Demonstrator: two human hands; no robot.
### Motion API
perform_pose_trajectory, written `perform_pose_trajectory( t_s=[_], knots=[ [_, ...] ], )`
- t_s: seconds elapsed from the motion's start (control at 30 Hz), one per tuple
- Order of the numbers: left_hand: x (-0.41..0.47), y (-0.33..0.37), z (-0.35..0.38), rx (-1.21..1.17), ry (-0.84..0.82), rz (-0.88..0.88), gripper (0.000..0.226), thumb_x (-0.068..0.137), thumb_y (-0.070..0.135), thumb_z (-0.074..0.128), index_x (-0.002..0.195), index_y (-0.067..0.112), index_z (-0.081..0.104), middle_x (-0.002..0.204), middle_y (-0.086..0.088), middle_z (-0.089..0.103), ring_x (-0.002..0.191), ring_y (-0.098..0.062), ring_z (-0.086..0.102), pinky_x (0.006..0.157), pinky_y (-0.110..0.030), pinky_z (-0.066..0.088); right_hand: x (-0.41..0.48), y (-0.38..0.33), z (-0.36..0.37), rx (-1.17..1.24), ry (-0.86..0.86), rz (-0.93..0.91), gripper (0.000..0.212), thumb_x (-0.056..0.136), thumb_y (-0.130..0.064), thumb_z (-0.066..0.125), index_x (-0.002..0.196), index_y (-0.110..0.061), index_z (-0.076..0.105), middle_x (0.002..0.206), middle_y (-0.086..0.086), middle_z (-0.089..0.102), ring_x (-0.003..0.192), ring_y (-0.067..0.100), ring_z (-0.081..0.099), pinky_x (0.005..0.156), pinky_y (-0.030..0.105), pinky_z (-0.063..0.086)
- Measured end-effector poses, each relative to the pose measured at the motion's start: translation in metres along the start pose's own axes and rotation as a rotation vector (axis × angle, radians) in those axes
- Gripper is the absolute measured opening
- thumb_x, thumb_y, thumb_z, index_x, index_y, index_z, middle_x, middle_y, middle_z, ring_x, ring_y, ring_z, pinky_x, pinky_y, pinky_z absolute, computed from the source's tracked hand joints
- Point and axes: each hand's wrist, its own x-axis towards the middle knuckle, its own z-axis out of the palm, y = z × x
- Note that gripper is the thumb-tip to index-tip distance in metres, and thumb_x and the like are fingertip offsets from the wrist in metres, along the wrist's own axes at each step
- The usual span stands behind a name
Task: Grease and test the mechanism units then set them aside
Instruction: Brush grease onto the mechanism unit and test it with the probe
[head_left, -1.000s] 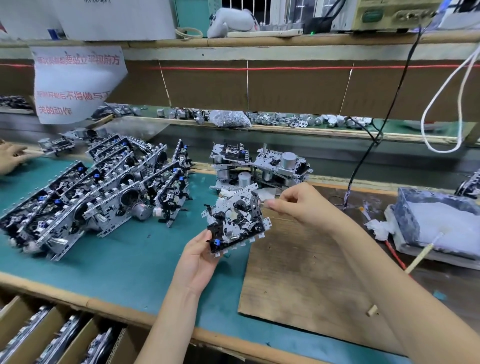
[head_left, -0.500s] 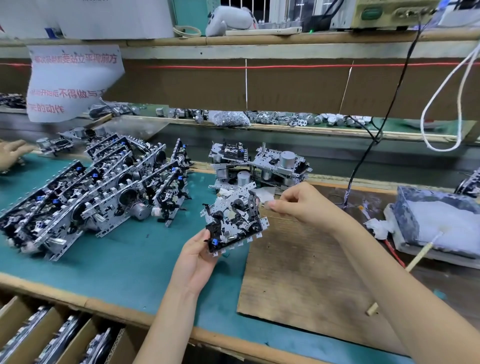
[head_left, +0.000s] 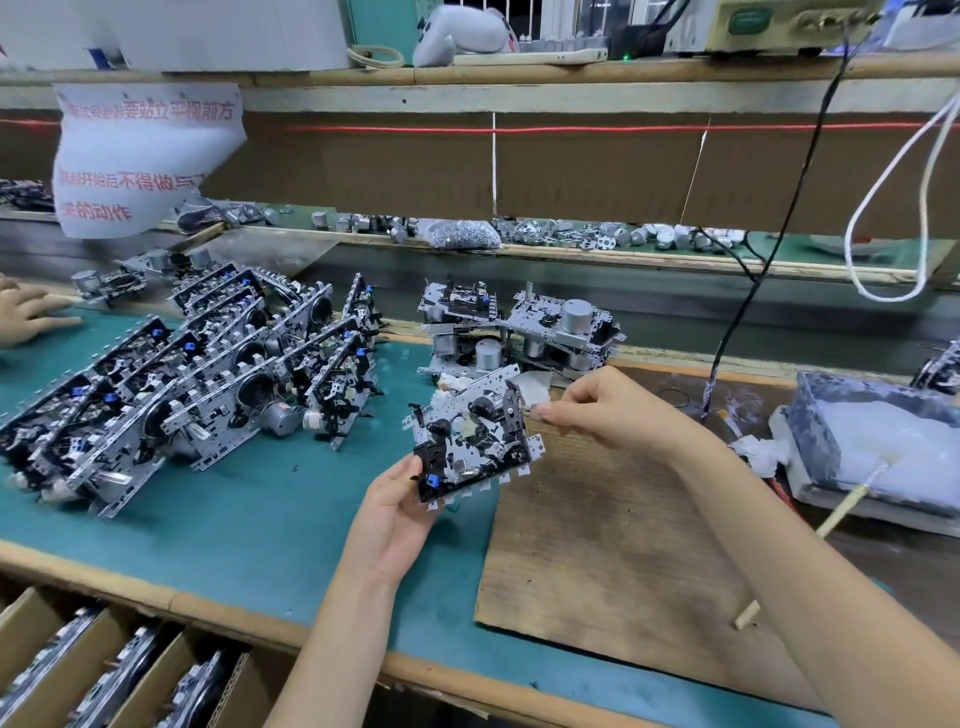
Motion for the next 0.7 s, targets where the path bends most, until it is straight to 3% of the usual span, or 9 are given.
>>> perform_pose_trajectory(
  t_s=[0.17, 0.3, 0.37, 0.43, 0.5, 0.53, 0.57, 0.63, 0.7],
  knots=[
    [-0.001, 0.001, 0.001, -0.004, 0.009, -0.005, 0.03, 0.078, 0.014, 0.049, 0.084, 0.009, 0.079, 0.091, -0.007, 0.074, 0.079, -0.015, 0.071, 0.062, -0.023, 0.056, 0.001, 0.002, -0.005, 0.017, -0.086, 0.09, 0.042, 0.082, -0.041, 0.064, 0.059, -0.006, 0.058, 0.043, -0.002, 0.04, 0.036, 0.012, 0.029, 0.038, 0.018, 0.023],
    [-0.002, 0.001, 0.002, -0.007, 0.002, -0.001, 0.025, 0.064, 0.021, 0.065, 0.081, 0.009, 0.079, 0.087, -0.007, 0.075, 0.073, -0.015, 0.071, 0.056, -0.022, 0.055, 0.003, 0.003, -0.008, 0.009, -0.131, 0.133, 0.041, 0.082, -0.042, 0.065, 0.056, -0.01, 0.058, 0.042, -0.005, 0.042, 0.037, 0.011, 0.032, 0.037, 0.018, 0.024],
    [-0.003, 0.002, 0.002, -0.008, 0.029, -0.005, 0.023, 0.072, 0.017, 0.058, 0.08, 0.01, 0.079, 0.086, -0.006, 0.075, 0.072, -0.015, 0.071, 0.055, -0.022, 0.055, 0.002, 0.001, -0.008, -0.003, -0.147, 0.151, 0.041, 0.083, -0.042, 0.064, 0.058, -0.01, 0.058, 0.044, -0.004, 0.044, 0.039, 0.012, 0.035, 0.039, 0.02, 0.027],
    [-0.002, 0.001, 0.0, -0.03, 0.044, -0.01, 0.027, 0.079, 0.013, 0.052, 0.078, 0.01, 0.079, 0.085, -0.006, 0.075, 0.07, -0.015, 0.071, 0.053, -0.023, 0.055, 0.001, -0.003, -0.005, -0.039, -0.087, 0.123, 0.039, 0.086, -0.041, 0.06, 0.069, -0.006, 0.062, 0.058, 0.0, 0.055, 0.048, 0.01, 0.048, 0.049, 0.021, 0.037],
    [-0.003, 0.002, 0.003, -0.026, 0.049, -0.013, 0.014, 0.078, 0.02, 0.07, 0.08, 0.009, 0.079, 0.086, -0.007, 0.075, 0.071, -0.016, 0.071, 0.054, -0.024, 0.055, -0.002, -0.01, -0.002, -0.103, 0.131, -0.013, 0.036, 0.087, -0.042, 0.058, 0.099, -0.008, 0.065, 0.092, 0.001, 0.066, 0.076, 0.001, 0.058, 0.069, 0.019, 0.045],
    [-0.001, 0.0, 0.001, -0.025, 0.045, 0.0, 0.027, 0.064, 0.027, 0.084, 0.082, 0.008, 0.078, 0.087, -0.008, 0.074, 0.072, -0.016, 0.071, 0.055, -0.024, 0.055, -0.005, -0.017, 0.0, -0.148, 0.22, -0.09, 0.045, 0.084, -0.045, 0.059, 0.115, -0.012, 0.06, 0.111, 0.0, 0.064, 0.093, 0.002, 0.058, 0.081, 0.019, 0.044],
    [-0.002, 0.002, 0.002, -0.002, 0.038, -0.019, 0.041, 0.052, 0.031, 0.089, 0.084, 0.008, 0.078, 0.088, -0.008, 0.074, 0.073, -0.016, 0.071, 0.057, -0.024, 0.056, -0.008, -0.026, 0.003, -0.237, 0.241, -0.165, 0.063, 0.08, -0.052, 0.059, 0.13, -0.015, 0.05, 0.126, 0.0, 0.057, 0.109, 0.007, 0.053, 0.095, 0.022, 0.038],
    [-0.002, 0.003, 0.003, 0.019, 0.016, -0.021, 0.035, 0.058, 0.029, 0.08, 0.086, 0.009, 0.078, 0.09, -0.009, 0.074, 0.076, -0.017, 0.071, 0.061, -0.024, 0.056, -0.012, -0.042, 0.016, -0.584, 0.14, -0.268, 0.099, 0.069, -0.069, 0.056, 0.145, -0.014, 0.025, 0.143, 0.0, 0.041, 0.13, 0.014, 0.037, 0.113, 0.038, 0.013],
    [-0.003, 0.003, 0.003, 0.008, -0.011, -0.018, 0.037, 0.056, 0.026, 0.081, 0.088, 0.008, 0.078, 0.092, -0.011, 0.074, 0.079, -0.019, 0.071, 0.065, -0.025, 0.057, -0.009, -0.049, 0.034, -0.924, 0.056, -0.336, 0.118, 0.065, -0.075, 0.055, 0.148, -0.011, 0.002, 0.146, 0.005, 0.035, 0.135, 0.02, 0.029, 0.112, 0.051, -0.006]
  ],
)
